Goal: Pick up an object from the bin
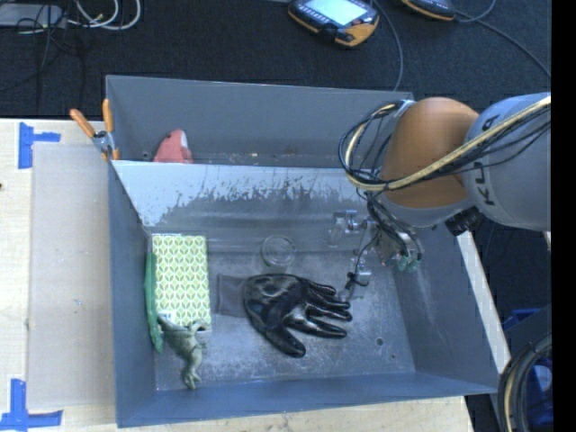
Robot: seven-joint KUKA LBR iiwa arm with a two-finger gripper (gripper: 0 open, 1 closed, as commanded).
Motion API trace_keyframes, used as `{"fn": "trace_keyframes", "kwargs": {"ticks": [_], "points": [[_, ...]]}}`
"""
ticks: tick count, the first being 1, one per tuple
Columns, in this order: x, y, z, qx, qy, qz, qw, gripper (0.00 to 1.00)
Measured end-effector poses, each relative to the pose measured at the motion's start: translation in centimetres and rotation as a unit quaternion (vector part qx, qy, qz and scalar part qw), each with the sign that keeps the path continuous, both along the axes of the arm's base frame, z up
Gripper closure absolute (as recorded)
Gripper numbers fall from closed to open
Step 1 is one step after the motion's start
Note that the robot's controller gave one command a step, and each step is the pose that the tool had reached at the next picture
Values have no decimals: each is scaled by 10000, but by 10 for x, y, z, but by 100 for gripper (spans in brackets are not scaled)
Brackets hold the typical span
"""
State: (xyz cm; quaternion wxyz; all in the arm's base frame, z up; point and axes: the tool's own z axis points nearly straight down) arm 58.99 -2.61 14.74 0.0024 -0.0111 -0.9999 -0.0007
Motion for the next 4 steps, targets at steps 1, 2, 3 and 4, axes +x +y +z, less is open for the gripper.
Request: {"fn": "trace_keyframes", "kwargs": {"ticks": [1,2,3,4], "points": [[-20,14,12,0,-6,-104,9999,0],[-17,7,-59,2,-22,-677,9977,0],[-30,5,-79,11,8,-313,9995,100],[-31,3,-77,5,0,-295,9996,100]]}}
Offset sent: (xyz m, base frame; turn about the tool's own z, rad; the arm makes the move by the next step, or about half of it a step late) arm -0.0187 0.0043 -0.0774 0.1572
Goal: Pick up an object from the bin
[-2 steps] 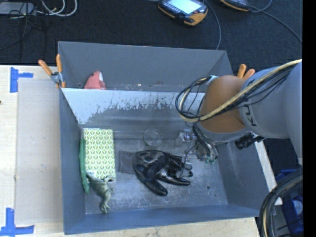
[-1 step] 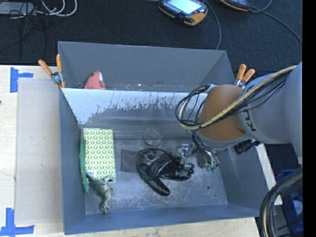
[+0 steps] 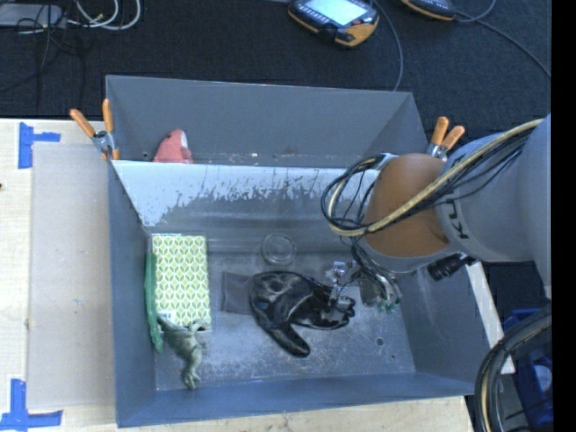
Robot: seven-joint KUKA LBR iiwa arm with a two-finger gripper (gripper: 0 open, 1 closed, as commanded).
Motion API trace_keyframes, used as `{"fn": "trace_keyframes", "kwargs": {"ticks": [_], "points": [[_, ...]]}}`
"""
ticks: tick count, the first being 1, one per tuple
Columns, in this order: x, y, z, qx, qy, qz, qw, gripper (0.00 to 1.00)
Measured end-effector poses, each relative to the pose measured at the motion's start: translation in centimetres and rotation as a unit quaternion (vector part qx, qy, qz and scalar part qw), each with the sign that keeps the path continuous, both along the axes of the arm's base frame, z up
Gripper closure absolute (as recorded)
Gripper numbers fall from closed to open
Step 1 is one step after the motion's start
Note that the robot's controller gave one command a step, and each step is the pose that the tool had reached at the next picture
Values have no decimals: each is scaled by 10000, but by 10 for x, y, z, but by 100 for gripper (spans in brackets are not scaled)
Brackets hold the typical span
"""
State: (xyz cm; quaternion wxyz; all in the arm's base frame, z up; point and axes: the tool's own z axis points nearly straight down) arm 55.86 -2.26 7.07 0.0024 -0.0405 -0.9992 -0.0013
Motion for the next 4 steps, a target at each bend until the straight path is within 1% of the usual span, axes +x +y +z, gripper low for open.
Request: {"fn": "trace_keyframes", "kwargs": {"ticks": [1,2,4], "points": [[0,0,0,-1,2,-1,10000,100],[-2,0,12,3,45,0,10000,100],[-1,0,48,2,12,1,10000,100]]}}
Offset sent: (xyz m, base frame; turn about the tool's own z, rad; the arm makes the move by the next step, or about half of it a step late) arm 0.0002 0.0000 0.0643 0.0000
